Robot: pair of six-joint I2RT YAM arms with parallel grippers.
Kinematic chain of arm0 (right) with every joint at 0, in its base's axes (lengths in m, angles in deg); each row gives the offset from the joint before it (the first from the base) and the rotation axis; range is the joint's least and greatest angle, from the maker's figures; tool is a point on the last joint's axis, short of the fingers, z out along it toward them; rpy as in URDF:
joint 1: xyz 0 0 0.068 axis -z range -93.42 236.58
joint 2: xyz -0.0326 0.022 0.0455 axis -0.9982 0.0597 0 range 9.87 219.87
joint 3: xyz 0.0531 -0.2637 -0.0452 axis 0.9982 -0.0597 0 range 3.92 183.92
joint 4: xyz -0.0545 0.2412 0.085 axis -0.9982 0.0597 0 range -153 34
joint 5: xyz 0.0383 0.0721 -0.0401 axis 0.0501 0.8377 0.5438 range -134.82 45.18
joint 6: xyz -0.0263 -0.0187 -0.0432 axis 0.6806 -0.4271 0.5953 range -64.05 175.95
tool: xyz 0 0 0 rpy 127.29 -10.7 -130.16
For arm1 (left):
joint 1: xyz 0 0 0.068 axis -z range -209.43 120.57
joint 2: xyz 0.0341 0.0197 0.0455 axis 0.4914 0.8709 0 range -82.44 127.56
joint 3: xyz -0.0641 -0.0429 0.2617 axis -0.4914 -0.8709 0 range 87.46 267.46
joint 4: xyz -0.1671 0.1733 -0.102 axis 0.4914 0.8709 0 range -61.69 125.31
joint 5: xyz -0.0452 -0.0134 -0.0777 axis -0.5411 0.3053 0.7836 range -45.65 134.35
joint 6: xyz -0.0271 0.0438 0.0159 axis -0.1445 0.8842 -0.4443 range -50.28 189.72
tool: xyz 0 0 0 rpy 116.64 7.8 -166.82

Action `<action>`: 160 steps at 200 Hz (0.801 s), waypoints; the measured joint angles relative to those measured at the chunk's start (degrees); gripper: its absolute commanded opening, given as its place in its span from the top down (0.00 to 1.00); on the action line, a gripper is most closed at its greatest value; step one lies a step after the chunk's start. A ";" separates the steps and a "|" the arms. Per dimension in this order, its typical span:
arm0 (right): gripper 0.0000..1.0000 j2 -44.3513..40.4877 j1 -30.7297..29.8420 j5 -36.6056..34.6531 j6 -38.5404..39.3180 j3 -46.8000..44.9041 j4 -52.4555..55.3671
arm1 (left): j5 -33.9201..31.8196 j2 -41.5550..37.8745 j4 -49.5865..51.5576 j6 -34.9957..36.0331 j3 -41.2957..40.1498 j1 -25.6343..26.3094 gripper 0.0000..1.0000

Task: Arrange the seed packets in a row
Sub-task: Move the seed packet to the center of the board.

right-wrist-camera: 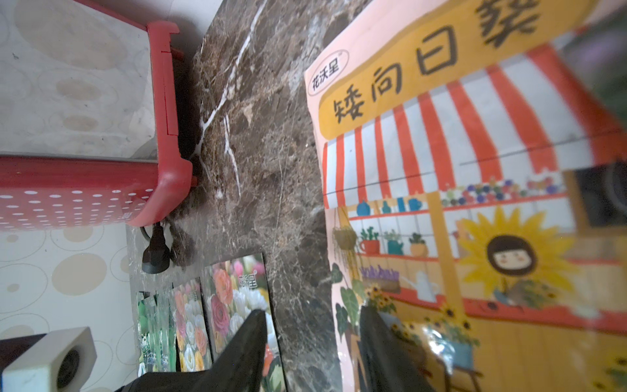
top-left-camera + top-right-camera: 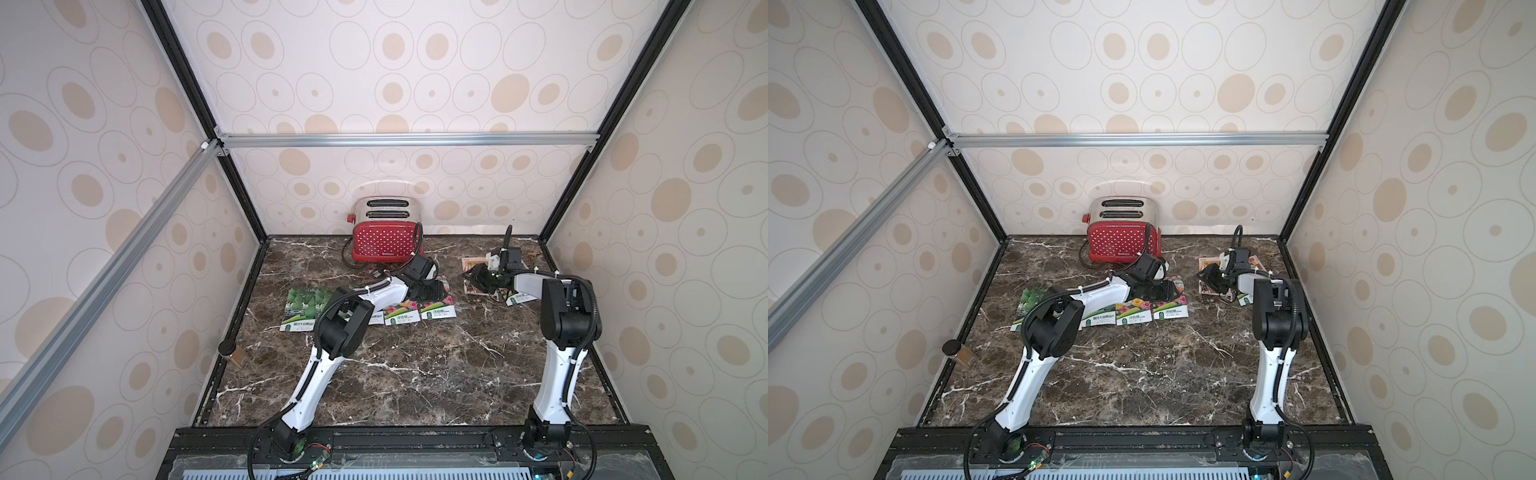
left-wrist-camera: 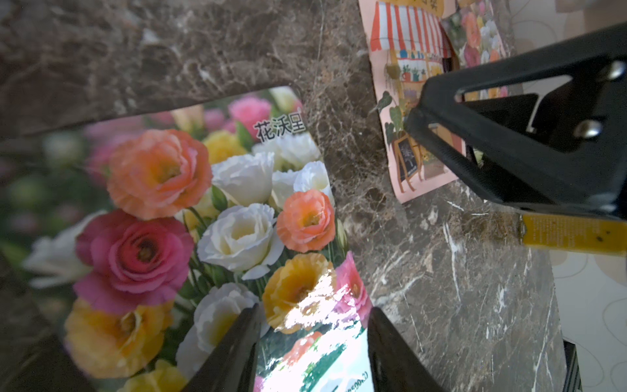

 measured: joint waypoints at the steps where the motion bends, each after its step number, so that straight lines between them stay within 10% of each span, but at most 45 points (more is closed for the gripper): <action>1: 0.52 0.02 0.00 0.00 0.00 0.00 0.00 | -0.11 -0.04 0.00 0.02 -0.04 0.00 0.47; 104: 0.49 -5.38 1.03 0.81 3.04 -3.74 -3.21 | 1.20 -0.13 -0.26 1.11 0.61 -0.11 0.45; 160: 0.45 -8.63 3.28 -13.20 7.87 3.87 7.58 | 3.43 -0.13 0.39 2.86 6.27 -0.09 0.43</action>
